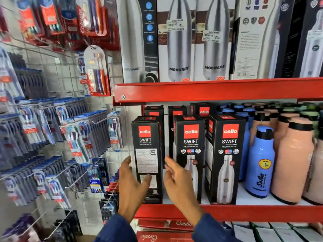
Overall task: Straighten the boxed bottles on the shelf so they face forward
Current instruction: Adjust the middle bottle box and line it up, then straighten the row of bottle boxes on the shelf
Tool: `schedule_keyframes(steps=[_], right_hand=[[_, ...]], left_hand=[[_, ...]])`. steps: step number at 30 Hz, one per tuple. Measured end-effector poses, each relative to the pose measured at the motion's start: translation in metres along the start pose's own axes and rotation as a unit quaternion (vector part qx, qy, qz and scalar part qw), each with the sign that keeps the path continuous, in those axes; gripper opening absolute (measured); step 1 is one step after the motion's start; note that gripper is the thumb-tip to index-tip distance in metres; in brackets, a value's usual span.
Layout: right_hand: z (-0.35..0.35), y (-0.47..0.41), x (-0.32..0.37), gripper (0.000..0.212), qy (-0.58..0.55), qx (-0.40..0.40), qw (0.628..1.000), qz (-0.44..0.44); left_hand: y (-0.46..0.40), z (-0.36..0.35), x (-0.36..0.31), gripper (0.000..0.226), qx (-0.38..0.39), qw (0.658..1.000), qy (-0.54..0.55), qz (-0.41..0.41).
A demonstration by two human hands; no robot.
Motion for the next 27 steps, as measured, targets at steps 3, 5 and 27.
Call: schedule_keyframes(steps=[3,5,27], right_hand=[[-0.012,-0.012,0.0,0.047,0.01,-0.012,1.0,-0.012],[-0.015,-0.016,0.004,0.044,0.021,-0.039,0.999,0.002],[-0.024,-0.018,-0.028,0.027,0.131,-0.08,0.988,-0.02]], left_hand=[[-0.005,-0.015,0.019,0.1,0.065,0.998,-0.007,0.024],[-0.01,-0.018,0.027,0.1,0.066,0.997,-0.002,0.033],[-0.057,-0.041,0.056,0.085,0.275,0.942,0.189,0.037]])
Point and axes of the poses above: each hand's wrist, its own y-axis away from the middle knuckle, its own z-axis out of the back of the hand, x = y × z, the point moved 9 cm from there along -y, towards the middle knuckle
